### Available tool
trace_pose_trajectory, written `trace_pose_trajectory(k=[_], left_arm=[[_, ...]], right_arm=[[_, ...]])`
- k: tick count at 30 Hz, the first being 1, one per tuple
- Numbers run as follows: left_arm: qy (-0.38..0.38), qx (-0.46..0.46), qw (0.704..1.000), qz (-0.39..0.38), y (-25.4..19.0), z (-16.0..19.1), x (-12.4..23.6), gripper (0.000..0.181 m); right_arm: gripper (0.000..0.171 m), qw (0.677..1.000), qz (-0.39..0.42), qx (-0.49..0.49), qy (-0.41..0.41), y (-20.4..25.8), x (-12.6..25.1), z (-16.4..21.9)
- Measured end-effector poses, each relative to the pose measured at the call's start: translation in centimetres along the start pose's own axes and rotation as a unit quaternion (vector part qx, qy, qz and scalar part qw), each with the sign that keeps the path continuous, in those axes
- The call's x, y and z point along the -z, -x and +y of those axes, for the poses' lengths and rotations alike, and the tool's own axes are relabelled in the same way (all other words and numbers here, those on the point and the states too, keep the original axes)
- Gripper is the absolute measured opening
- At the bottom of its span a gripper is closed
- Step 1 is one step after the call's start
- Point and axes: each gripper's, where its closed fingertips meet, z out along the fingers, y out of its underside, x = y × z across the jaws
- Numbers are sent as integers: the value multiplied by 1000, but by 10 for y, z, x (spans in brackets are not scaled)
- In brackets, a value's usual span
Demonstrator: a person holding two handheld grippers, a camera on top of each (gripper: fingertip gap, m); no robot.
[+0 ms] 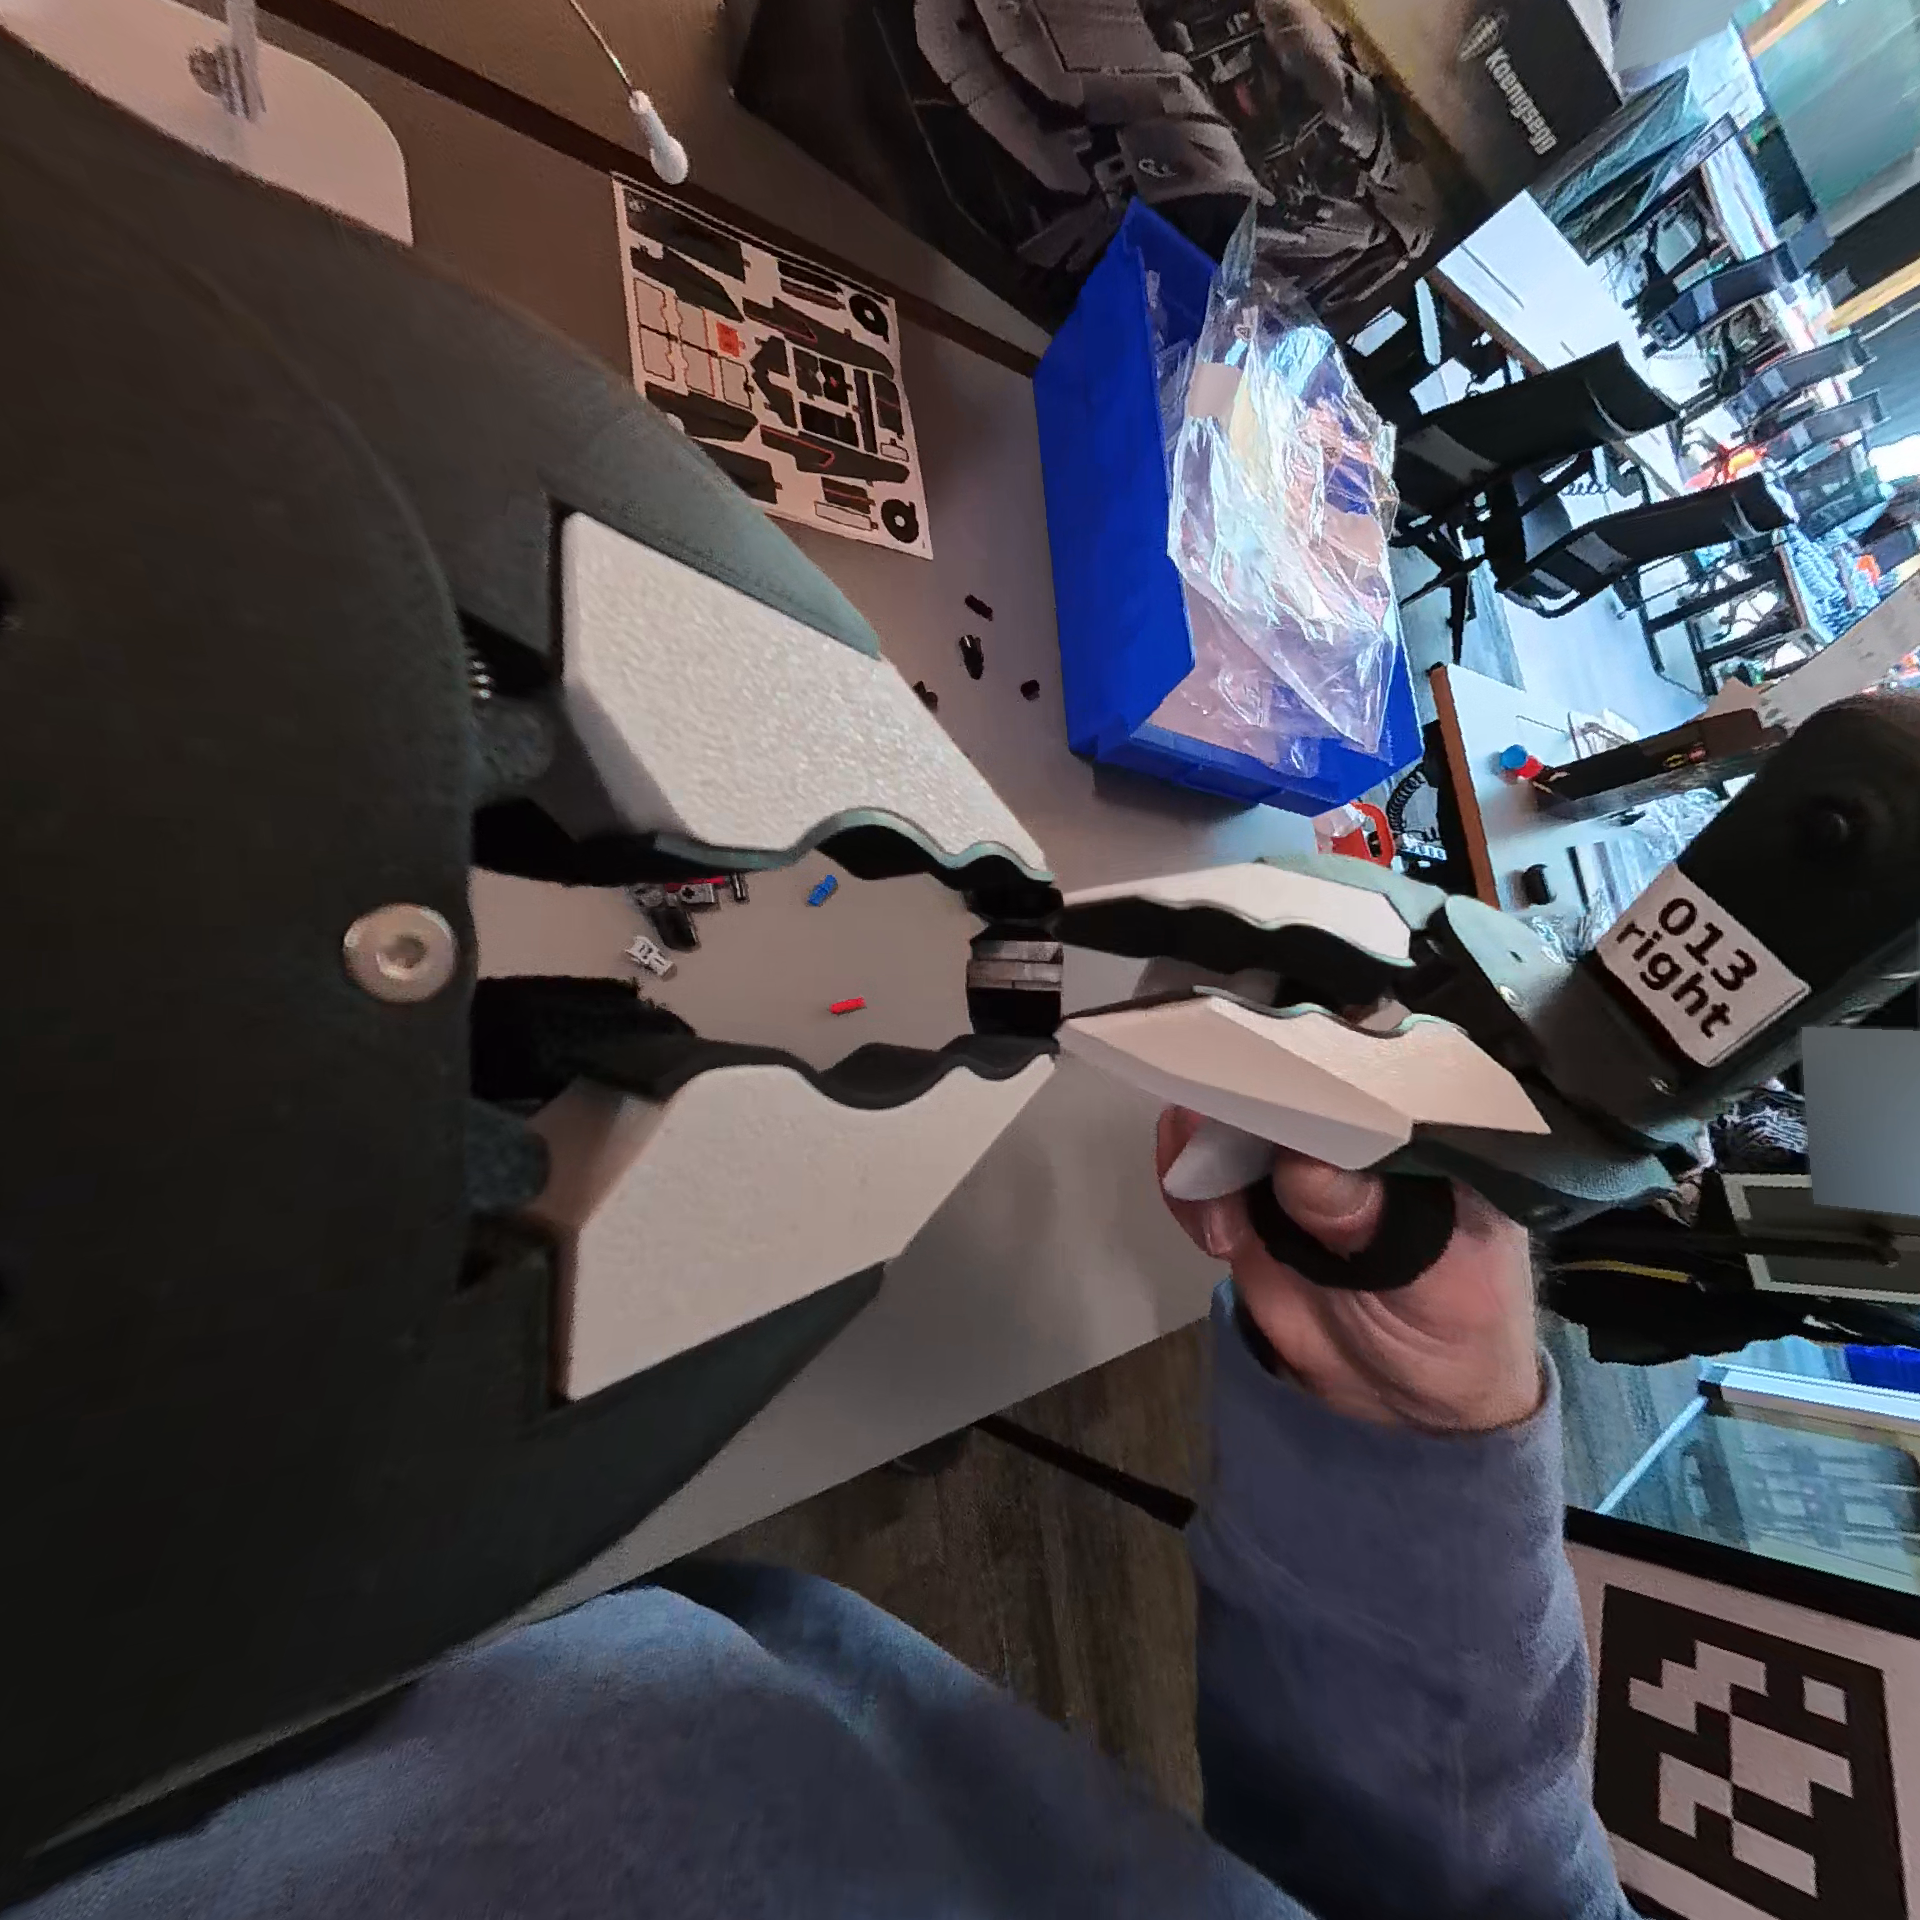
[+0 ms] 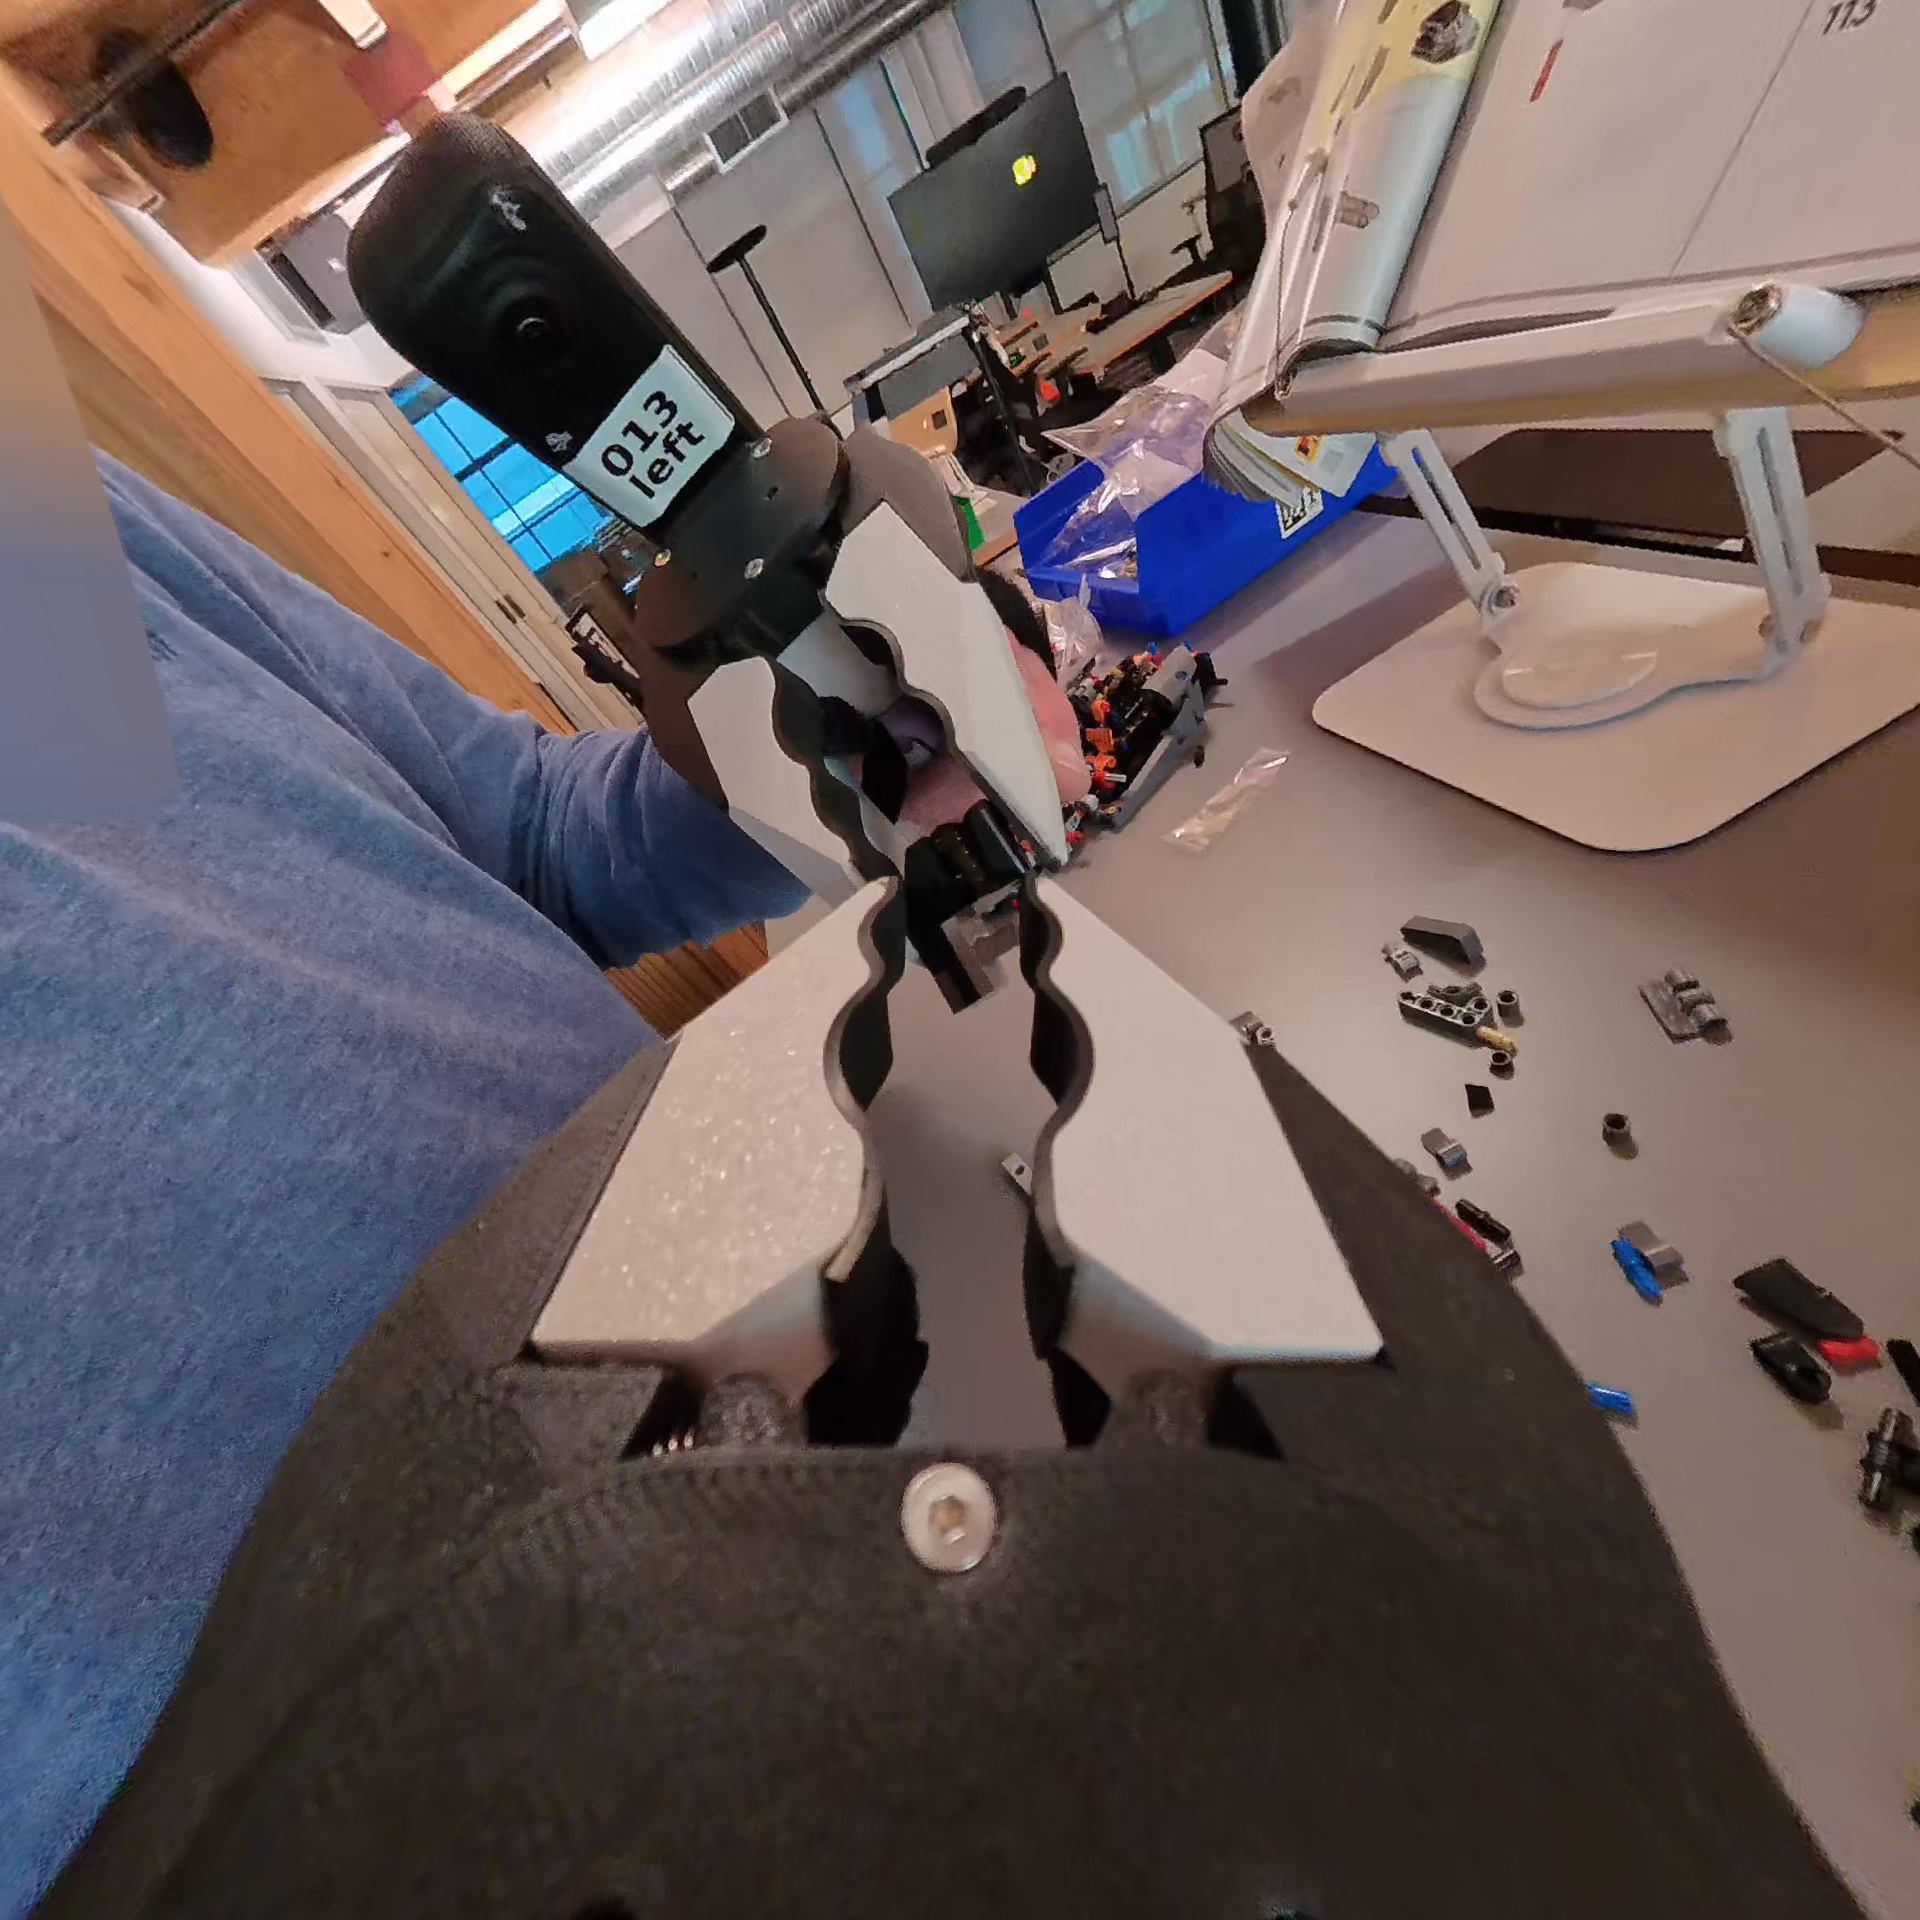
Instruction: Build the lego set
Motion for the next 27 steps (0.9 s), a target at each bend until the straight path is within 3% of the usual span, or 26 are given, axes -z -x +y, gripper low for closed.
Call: trace_pose_trajectory(k=[19,27], left_arm=[[55,-57,997,3,0,8,-7,23],[32,-37,999,-16,6,8,2,24]], right_arm=[[13,999,22,17,26,-5,1,8],[17,1000,0,1,-17,-4,-5,-1]])
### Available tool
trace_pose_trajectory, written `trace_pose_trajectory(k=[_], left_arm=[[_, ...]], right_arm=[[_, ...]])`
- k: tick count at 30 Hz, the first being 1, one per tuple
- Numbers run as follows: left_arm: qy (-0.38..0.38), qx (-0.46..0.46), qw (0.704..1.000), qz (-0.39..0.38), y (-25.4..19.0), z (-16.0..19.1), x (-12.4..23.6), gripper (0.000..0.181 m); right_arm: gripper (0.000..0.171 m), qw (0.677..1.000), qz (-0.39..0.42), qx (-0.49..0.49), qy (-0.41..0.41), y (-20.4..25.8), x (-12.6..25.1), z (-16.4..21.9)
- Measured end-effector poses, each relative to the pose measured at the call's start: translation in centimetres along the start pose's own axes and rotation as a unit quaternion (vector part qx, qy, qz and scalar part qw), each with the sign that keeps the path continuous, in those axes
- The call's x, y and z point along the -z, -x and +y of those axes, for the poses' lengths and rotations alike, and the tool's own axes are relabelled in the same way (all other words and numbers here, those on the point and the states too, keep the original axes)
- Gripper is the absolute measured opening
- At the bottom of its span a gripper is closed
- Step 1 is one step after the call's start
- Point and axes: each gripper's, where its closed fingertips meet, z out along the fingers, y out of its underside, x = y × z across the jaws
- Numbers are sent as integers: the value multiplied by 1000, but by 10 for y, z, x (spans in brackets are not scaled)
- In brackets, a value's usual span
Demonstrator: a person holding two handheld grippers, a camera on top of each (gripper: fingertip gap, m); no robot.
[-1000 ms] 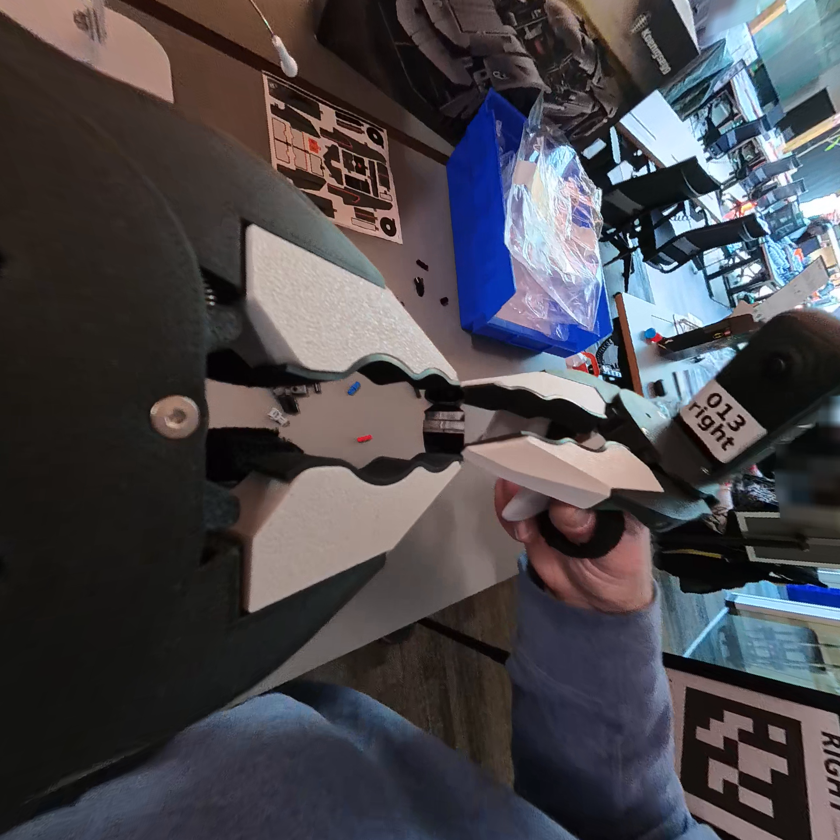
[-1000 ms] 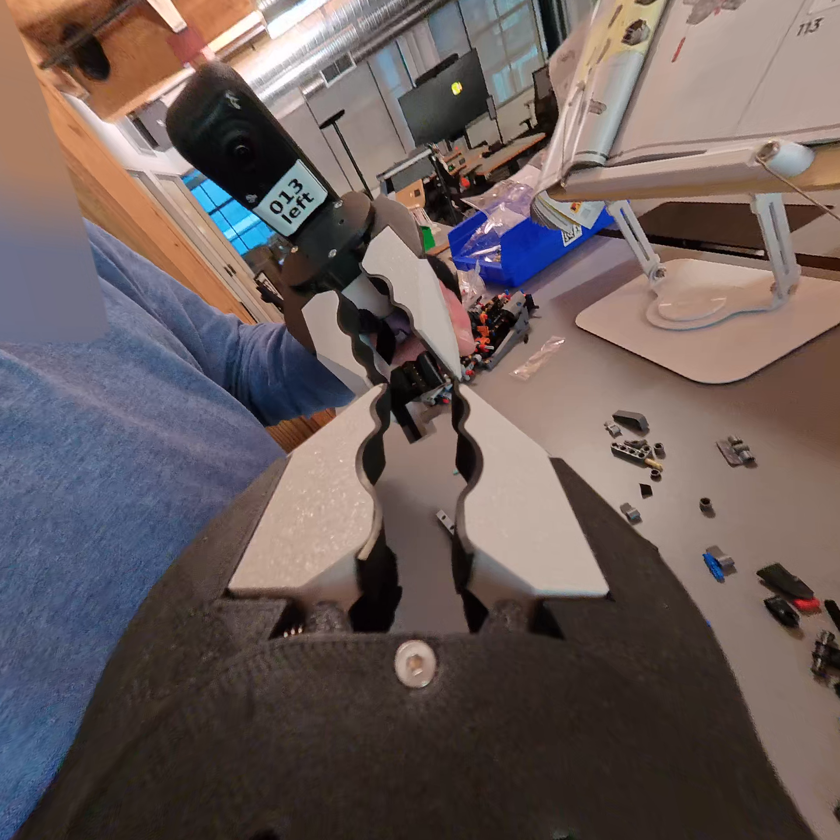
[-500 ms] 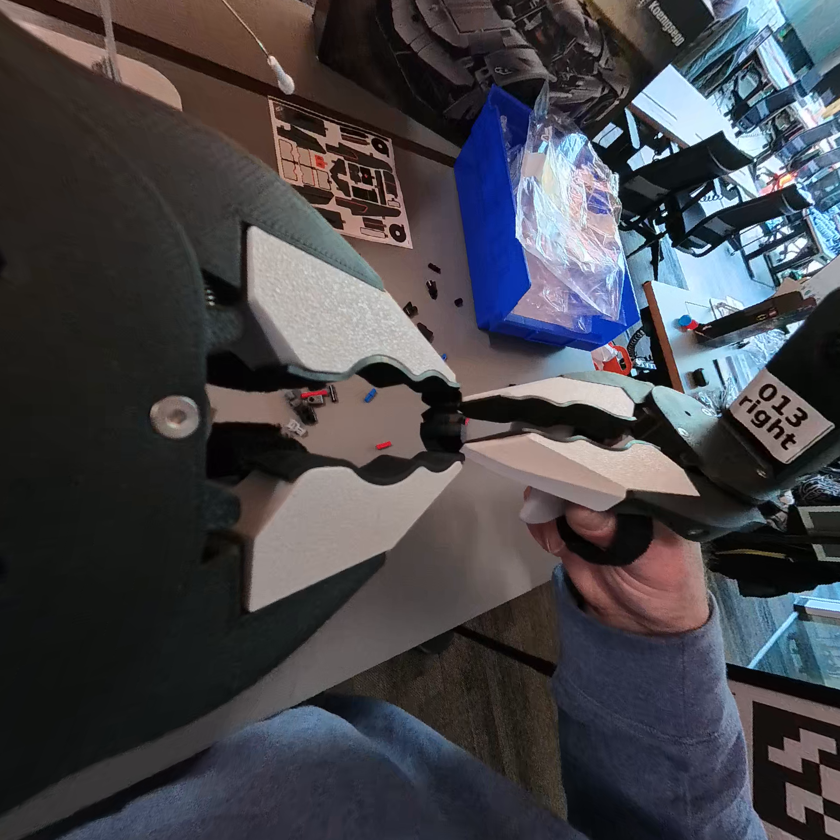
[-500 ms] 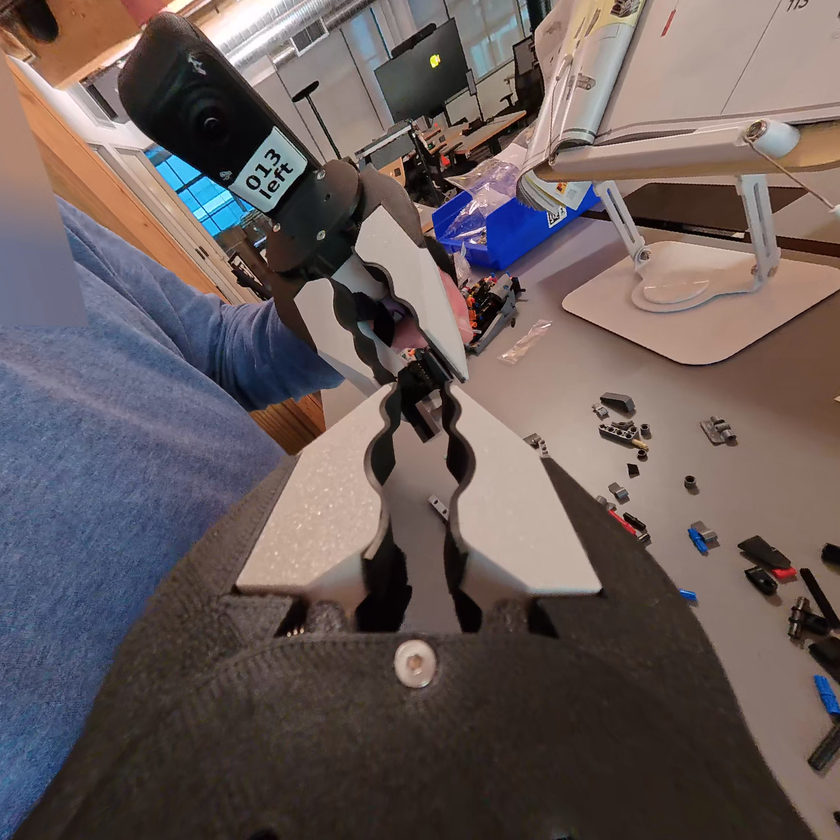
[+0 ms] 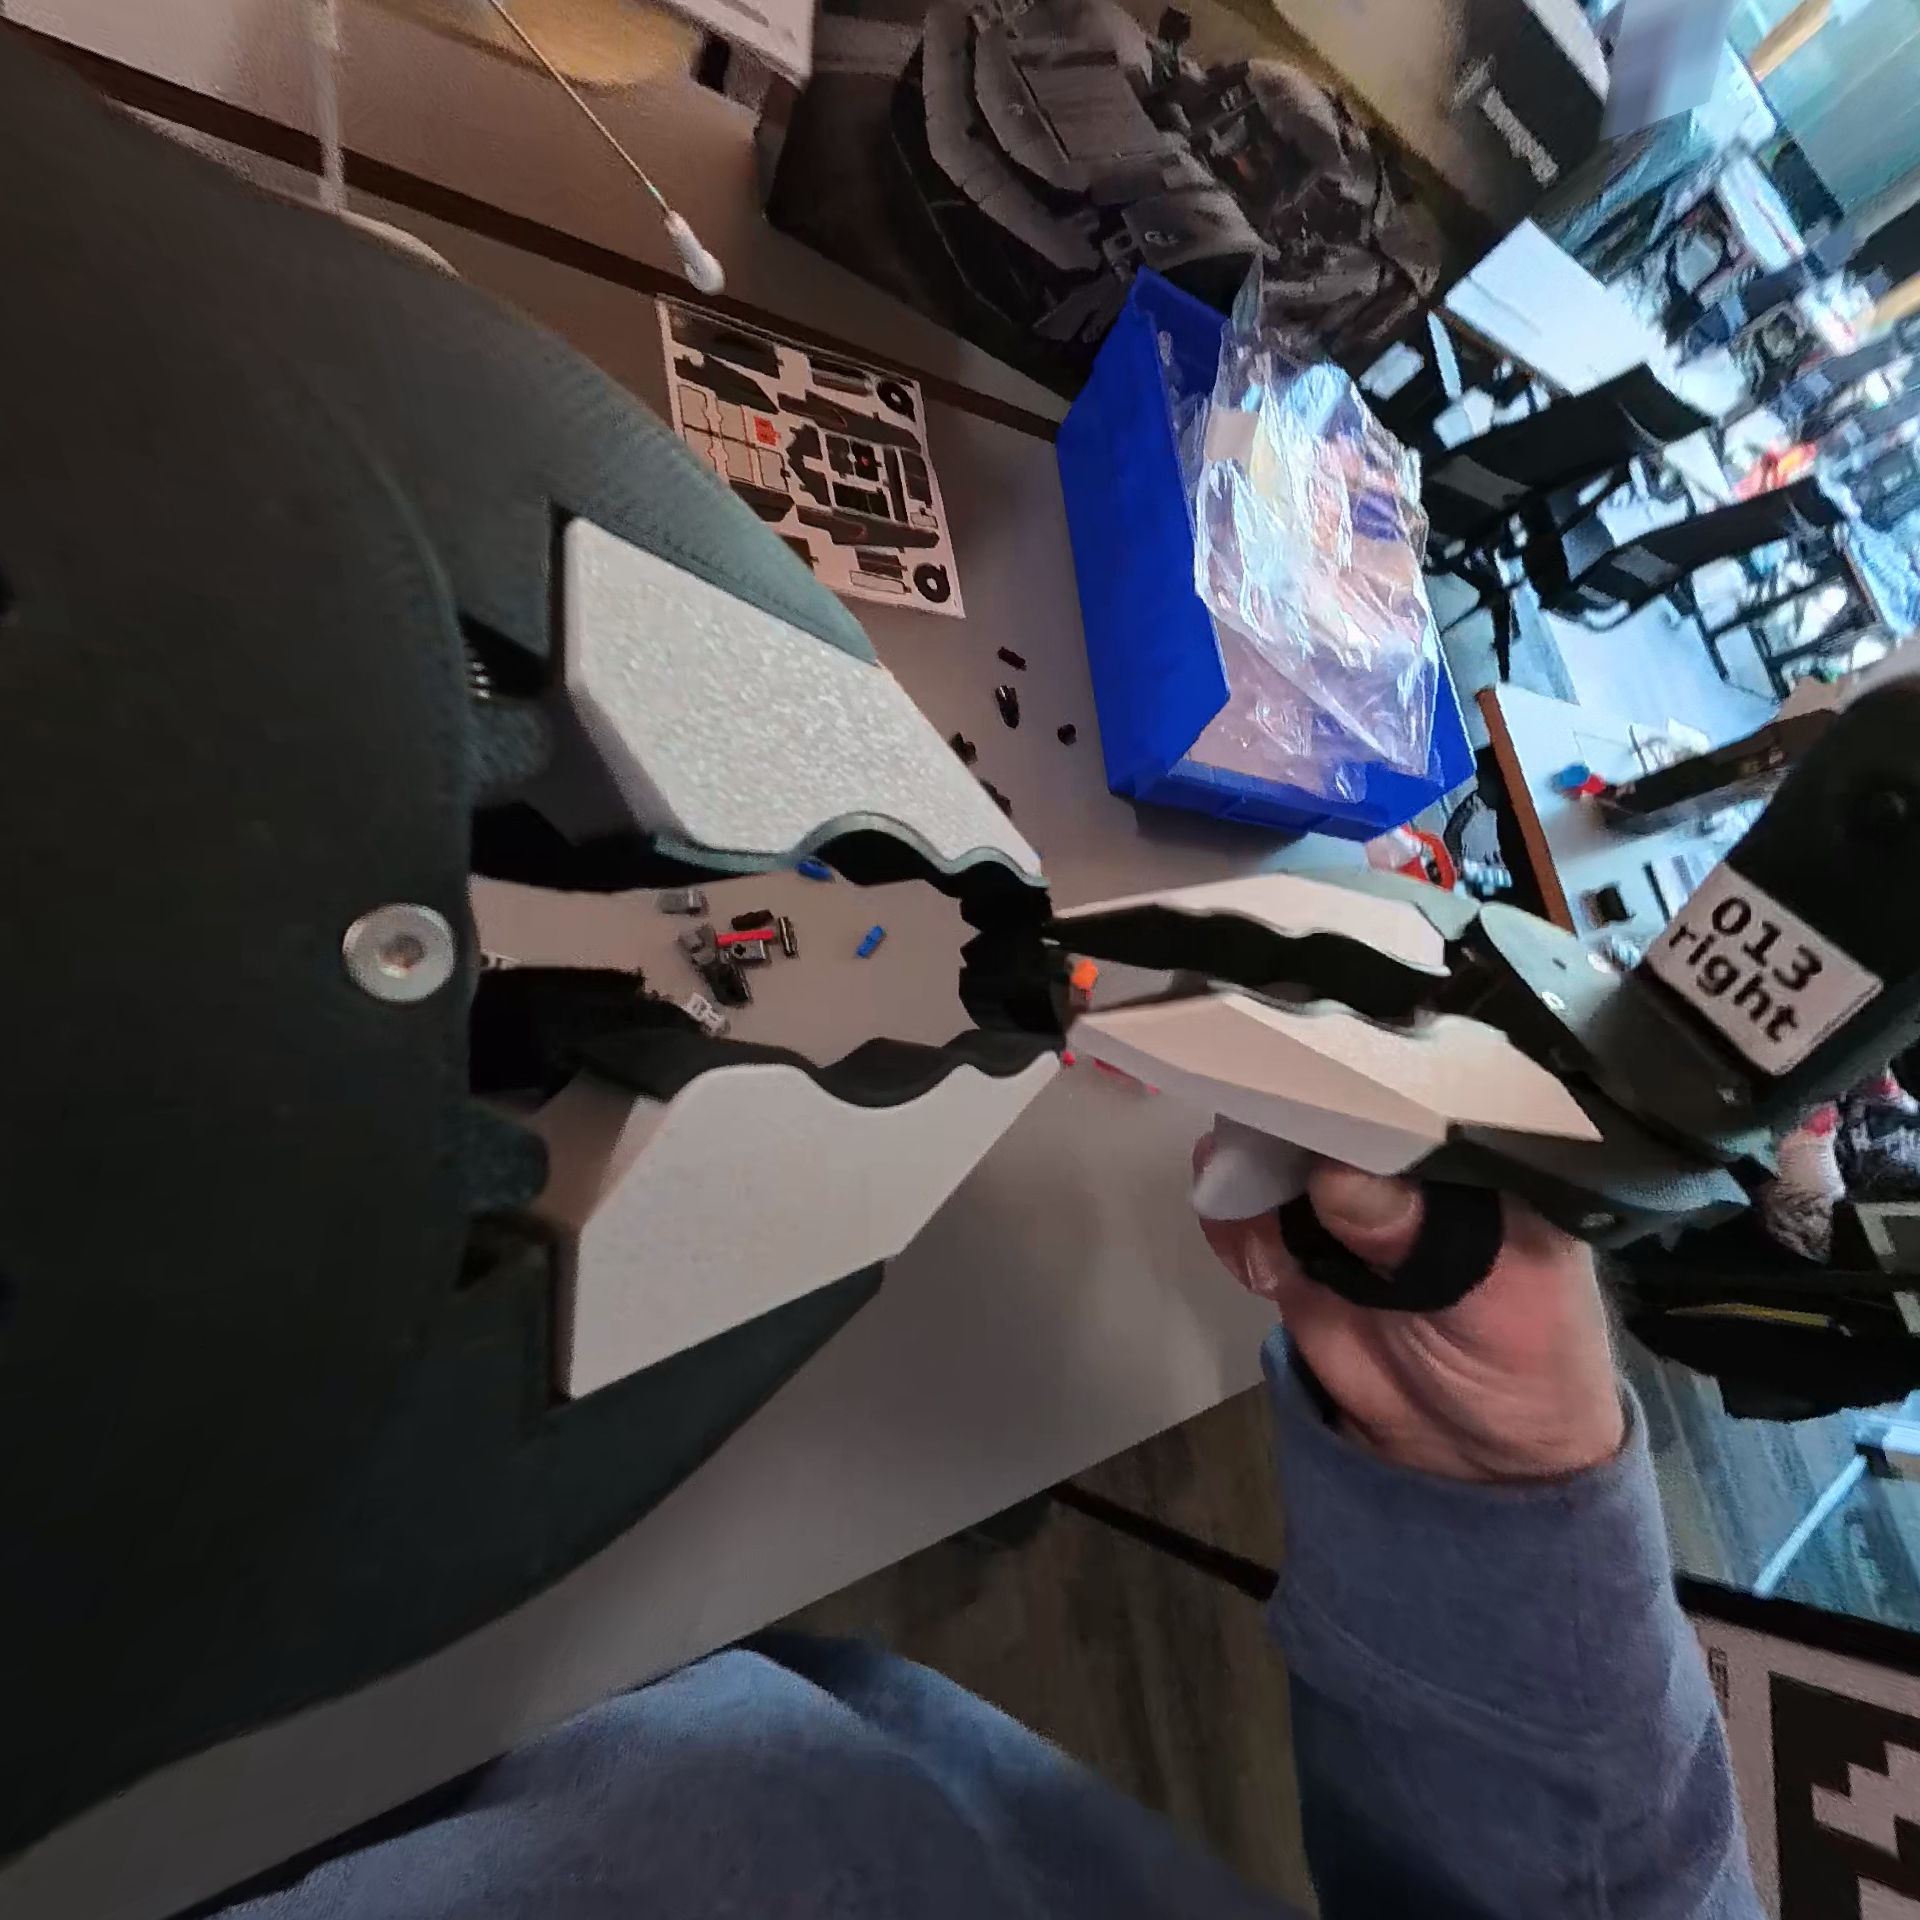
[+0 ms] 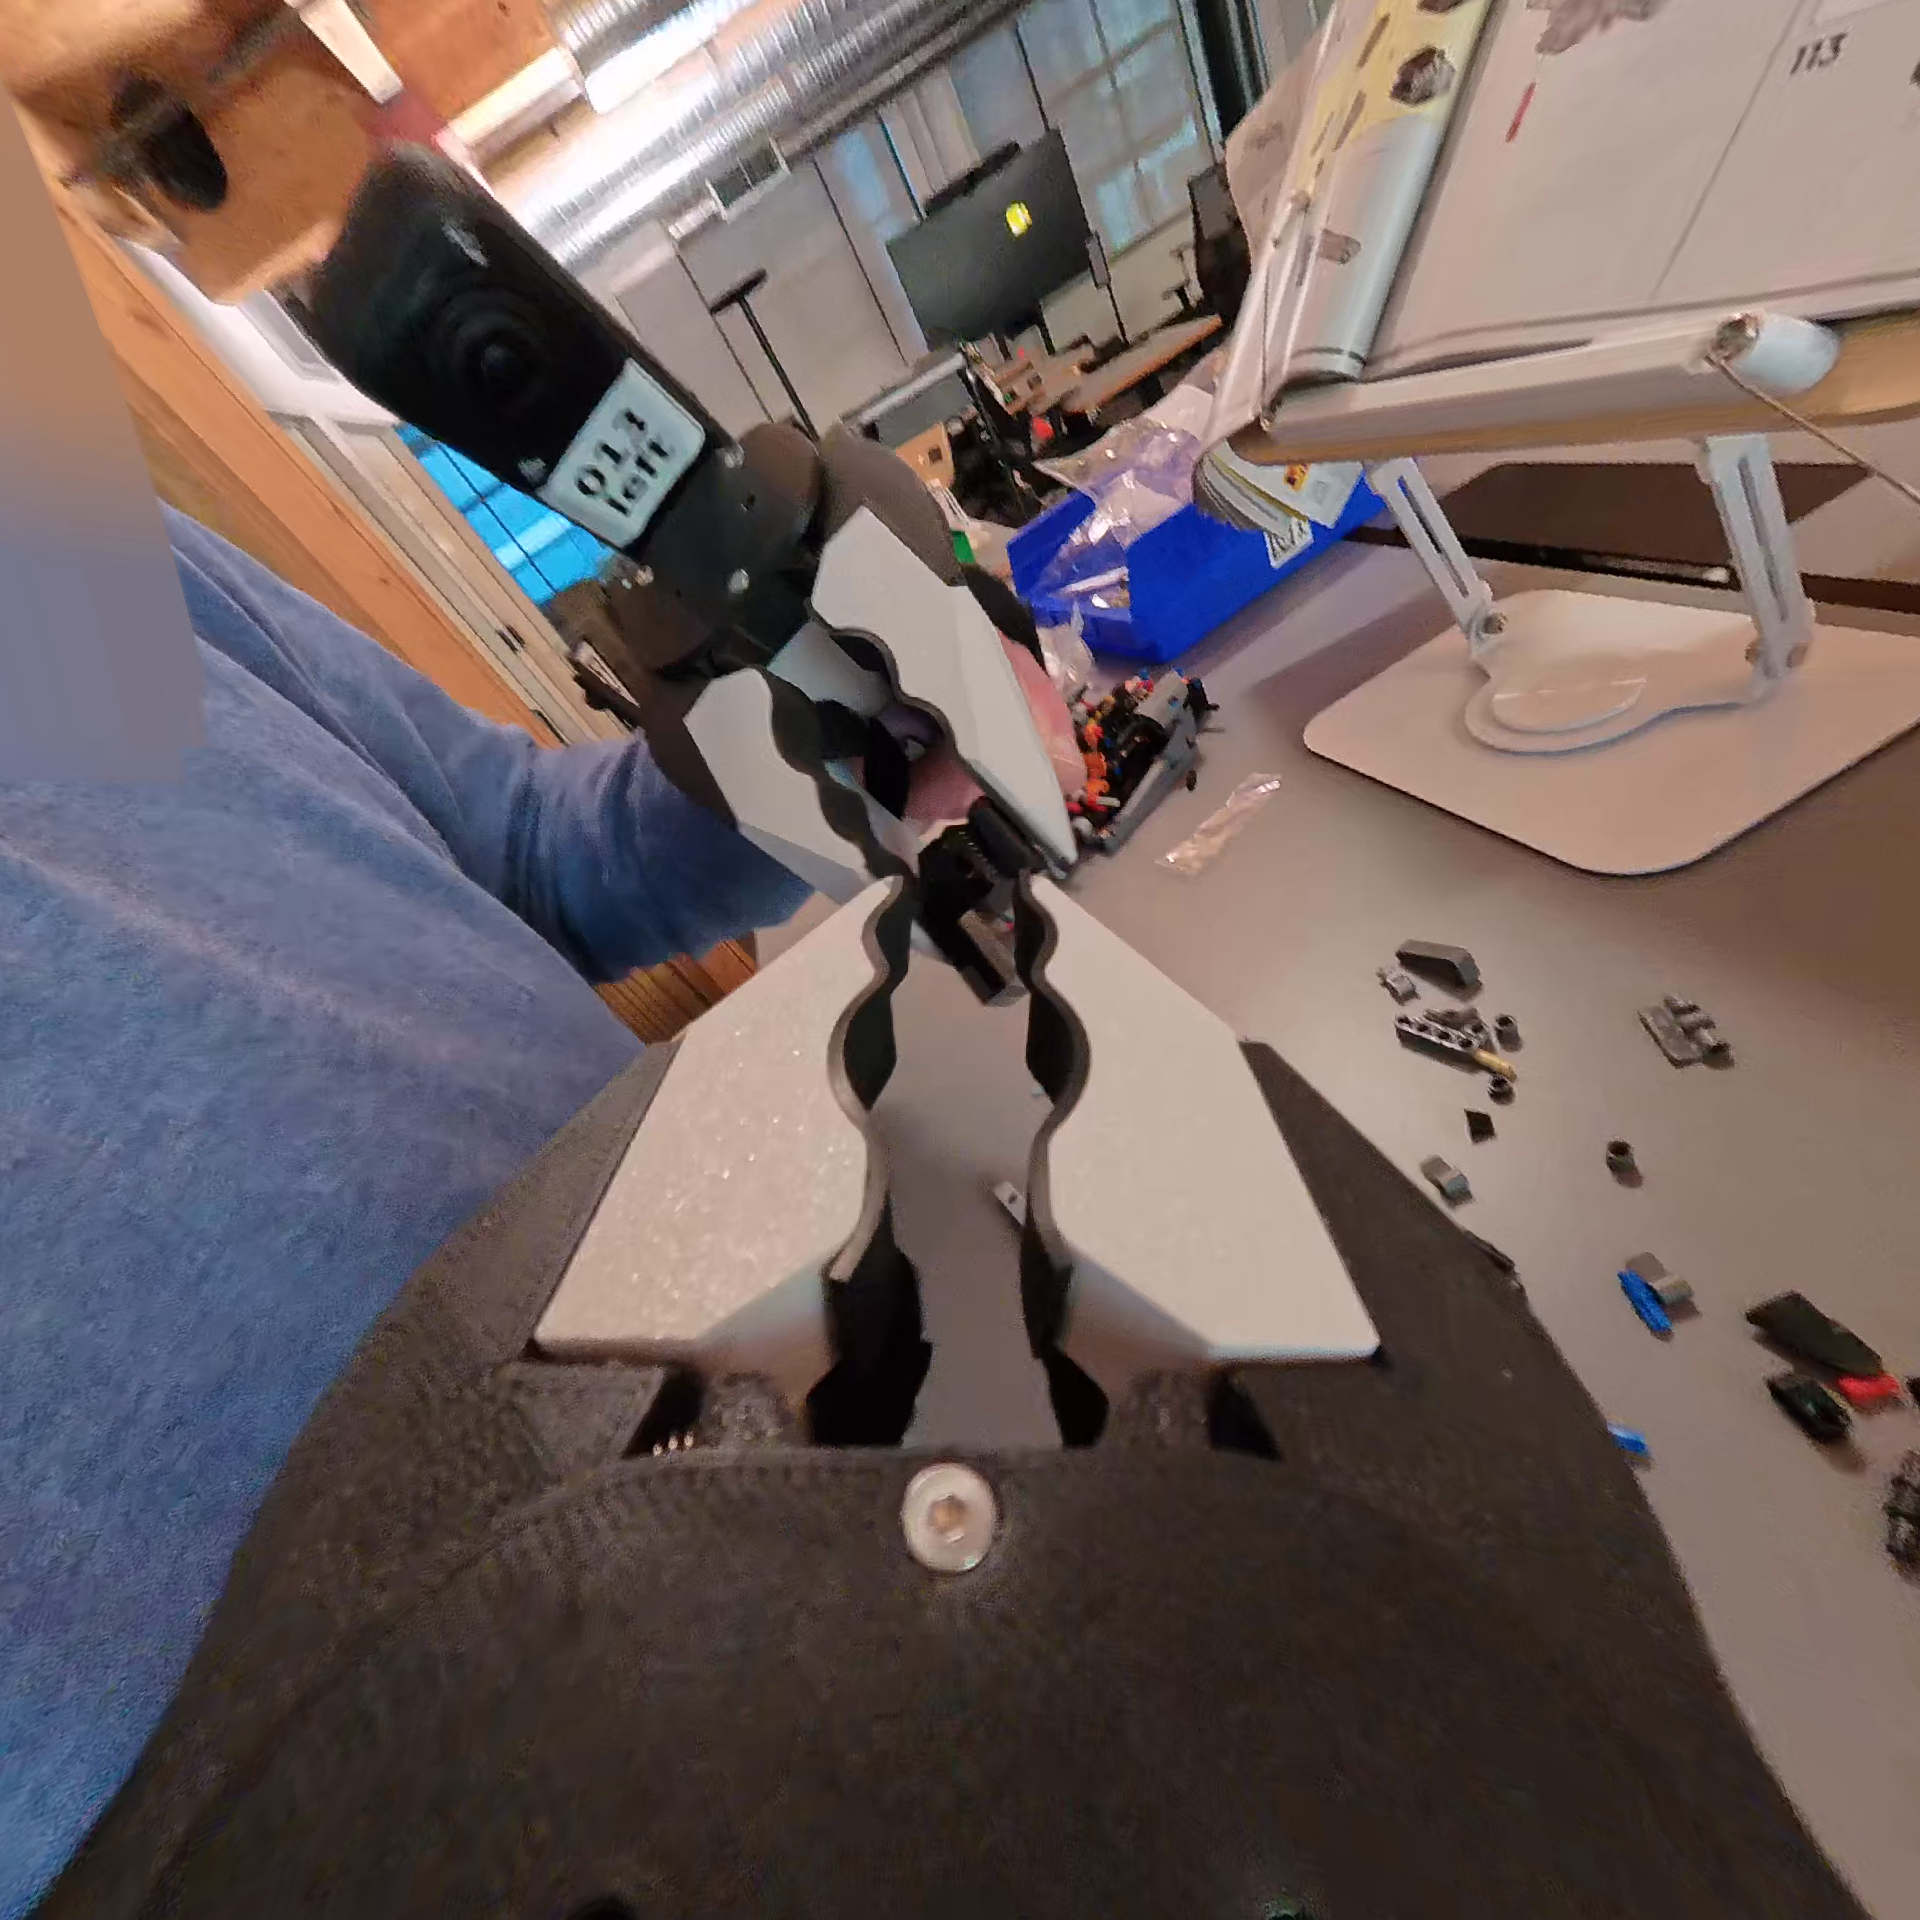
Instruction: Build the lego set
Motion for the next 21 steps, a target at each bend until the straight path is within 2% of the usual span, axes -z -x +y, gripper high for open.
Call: trace_pose_trajectory(k=[5,7,12,15,17,21], left_arm=[[-33,-4,999,-22,0,-5,17,24],[-45,-27,998,-27,-5,-12,24,24],[-48,-94,994,-39,-18,-22,38,24],[-47,-108,992,-43,-24,-22,46,25],[-40,-111,992,-47,-25,-19,49,25],[-44,-114,991,-59,-26,-19,55,25]], right_arm=[[29,998,-44,-52,-16,-1,-6,-4],[32,989,-97,-106,-31,2,-10,-7],[24,949,-240,-197,-48,23,-23,-7],[16,937,-279,-204,-51,34,-28,-9],[0,935,-293,-192,-54,39,-29,-10],[3,929,-302,-208,-53,40,-36,-10]])
